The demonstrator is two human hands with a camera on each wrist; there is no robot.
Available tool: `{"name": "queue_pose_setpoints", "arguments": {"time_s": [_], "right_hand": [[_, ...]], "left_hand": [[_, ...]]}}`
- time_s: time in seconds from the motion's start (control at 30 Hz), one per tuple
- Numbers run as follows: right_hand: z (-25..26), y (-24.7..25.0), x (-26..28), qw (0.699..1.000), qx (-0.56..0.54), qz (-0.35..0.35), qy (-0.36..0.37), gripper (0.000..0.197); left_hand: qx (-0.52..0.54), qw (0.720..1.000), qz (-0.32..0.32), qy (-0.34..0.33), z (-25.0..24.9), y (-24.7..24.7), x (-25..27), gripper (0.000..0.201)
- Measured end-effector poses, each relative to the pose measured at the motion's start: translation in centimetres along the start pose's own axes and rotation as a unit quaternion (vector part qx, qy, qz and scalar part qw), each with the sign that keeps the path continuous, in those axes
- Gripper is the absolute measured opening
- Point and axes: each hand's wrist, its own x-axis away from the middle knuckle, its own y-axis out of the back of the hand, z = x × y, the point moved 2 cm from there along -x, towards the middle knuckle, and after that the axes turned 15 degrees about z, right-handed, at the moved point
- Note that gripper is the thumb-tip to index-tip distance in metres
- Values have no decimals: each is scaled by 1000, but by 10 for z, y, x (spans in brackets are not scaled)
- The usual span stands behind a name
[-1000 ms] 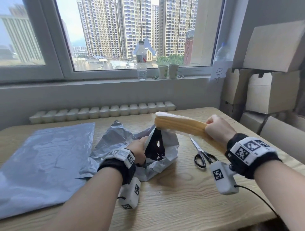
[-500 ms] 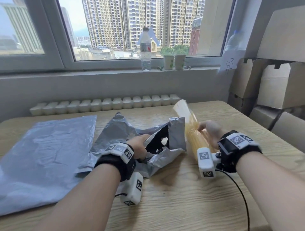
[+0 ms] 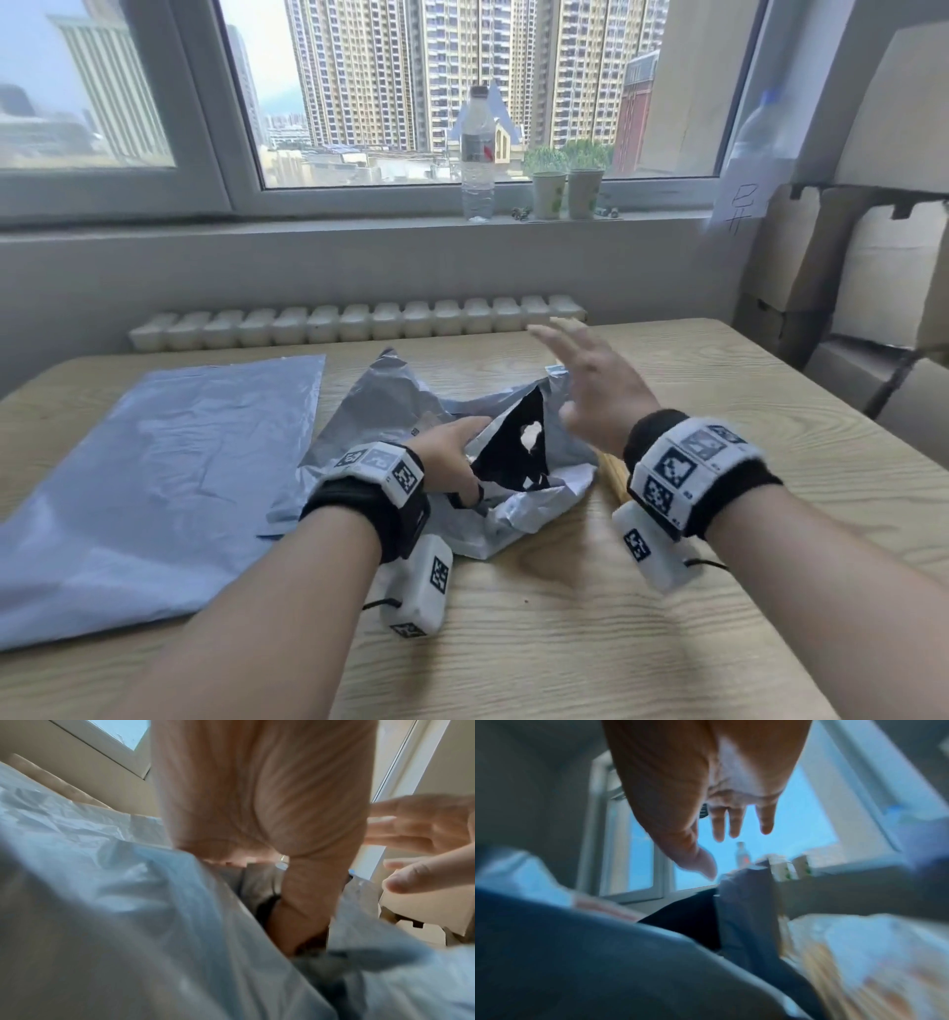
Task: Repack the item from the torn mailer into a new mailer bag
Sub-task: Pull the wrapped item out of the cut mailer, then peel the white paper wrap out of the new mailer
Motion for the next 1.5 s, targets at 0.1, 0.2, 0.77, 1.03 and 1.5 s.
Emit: {"name": "queue_pose_setpoints", "arguments": {"time_s": [0.1,0.2,0.77,1.03,1.5], "right_hand": [[40,-16,3,981,145,85,101,72],[55,-37,11,965,159,186,90,42],[62,-65,25,963,107,247,11,40],[80,-64,27,962,36,271,26,20],[21,-19,7,967,69,181,-165,64]], "left_hand": [[37,999,-16,-14,6,6,14,100],[78,997,-28,-10,19,13,32,86],[-75,976,-149,143,63,7,50,51],[-11,986,-76,145,57,2,49,41],[40,993,-53,94,38,-1,45,21]]}}
